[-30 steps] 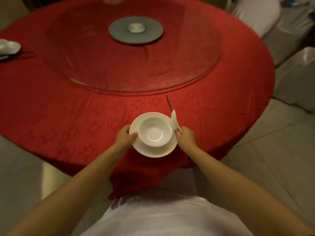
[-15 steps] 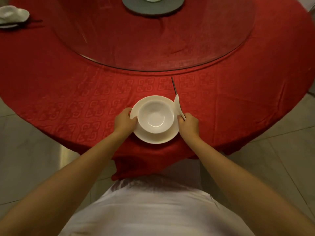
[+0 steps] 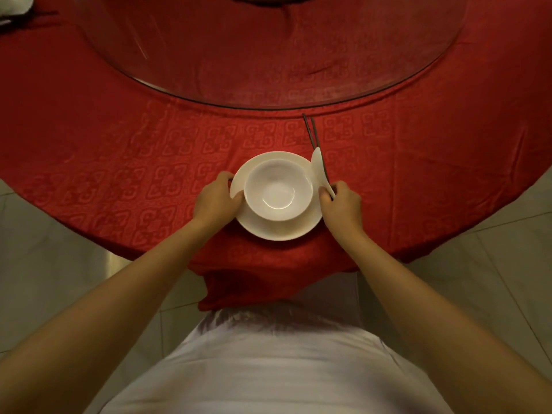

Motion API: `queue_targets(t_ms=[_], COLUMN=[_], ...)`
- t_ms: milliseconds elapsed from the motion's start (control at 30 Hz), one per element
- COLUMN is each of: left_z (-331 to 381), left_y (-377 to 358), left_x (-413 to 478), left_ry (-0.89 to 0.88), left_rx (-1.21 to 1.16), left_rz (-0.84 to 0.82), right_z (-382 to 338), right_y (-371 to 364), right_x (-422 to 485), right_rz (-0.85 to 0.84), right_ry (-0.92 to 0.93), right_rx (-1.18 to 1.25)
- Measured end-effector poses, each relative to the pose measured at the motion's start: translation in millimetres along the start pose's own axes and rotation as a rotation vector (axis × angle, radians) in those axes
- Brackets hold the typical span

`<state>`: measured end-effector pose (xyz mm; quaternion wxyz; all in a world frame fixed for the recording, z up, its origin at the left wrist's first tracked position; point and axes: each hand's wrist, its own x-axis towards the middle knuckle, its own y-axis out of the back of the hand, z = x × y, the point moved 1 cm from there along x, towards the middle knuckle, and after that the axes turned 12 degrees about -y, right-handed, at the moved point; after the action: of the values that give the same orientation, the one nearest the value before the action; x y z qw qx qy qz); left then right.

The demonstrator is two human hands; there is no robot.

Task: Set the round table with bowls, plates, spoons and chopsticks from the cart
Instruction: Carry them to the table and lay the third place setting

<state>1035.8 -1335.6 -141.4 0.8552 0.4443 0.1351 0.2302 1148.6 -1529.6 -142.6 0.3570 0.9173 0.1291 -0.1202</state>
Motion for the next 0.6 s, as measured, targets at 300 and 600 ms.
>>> queue_targets(t_ms=[300, 600], left_z=[15, 119], left_y=[49, 76], left_x=[6, -21], left_ry=[0.063, 0.029], left_rx=[-0.248, -0.786], left_rz=[0.314, -0.385], right_z=[-24, -127], right_y=[34, 62], right_x=[-3, -25], right_rz=[0.05, -0.373], right_ry=[-0.014, 0.043], right_rx=[0.267, 0.888])
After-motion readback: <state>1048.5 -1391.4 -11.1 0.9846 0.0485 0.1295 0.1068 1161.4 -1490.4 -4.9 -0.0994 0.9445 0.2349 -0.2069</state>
